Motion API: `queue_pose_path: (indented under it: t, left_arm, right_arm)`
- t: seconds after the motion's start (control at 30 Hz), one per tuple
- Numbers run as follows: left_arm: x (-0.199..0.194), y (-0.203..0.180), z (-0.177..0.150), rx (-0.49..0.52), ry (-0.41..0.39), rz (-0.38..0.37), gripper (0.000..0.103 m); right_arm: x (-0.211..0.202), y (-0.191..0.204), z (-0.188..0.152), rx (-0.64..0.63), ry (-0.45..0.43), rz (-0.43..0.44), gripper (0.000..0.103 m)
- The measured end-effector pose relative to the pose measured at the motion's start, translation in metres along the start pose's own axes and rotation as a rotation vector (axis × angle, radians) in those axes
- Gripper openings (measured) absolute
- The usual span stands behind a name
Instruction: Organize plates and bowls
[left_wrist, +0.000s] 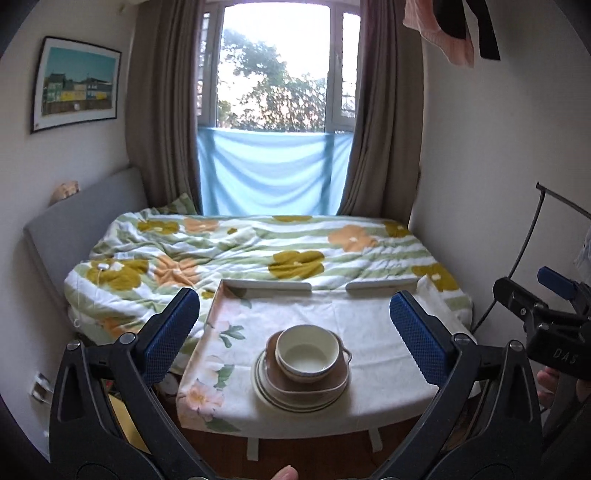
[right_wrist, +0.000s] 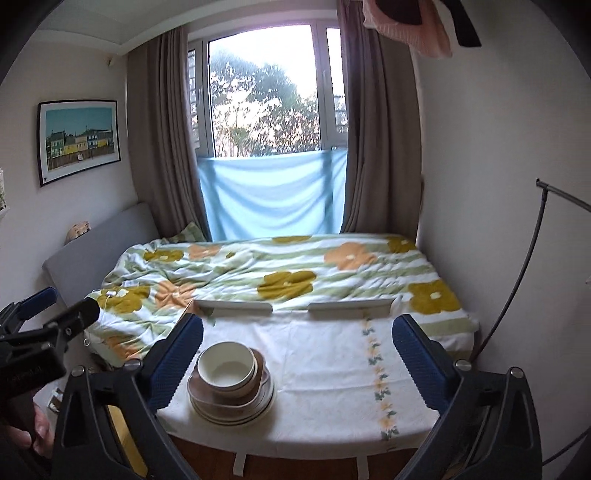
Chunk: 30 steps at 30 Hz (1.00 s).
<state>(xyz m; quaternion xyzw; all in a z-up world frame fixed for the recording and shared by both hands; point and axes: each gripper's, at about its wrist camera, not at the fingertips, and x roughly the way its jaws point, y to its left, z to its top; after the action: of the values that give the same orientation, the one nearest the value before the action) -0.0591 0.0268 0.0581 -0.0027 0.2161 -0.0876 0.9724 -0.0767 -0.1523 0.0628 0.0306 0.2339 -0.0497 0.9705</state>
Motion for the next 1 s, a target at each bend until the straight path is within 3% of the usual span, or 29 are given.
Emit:
queue_pose_path:
  t: [0.3, 1.0]
  left_arm:
    - [-0.004, -0.008, -0.003, 0.04, -0.026, 0.044, 0.103]
    - [-0.002, -0.008, -0.004, 0.033, -0.031, 0.058, 0.103]
  right_arm:
    - [0.002, -0.01, -0.002, 0.014, 0.001, -0.012, 0.102]
    - [0.004, -0.016, -0.006, 0.017, 0.017, -0.021, 0.102]
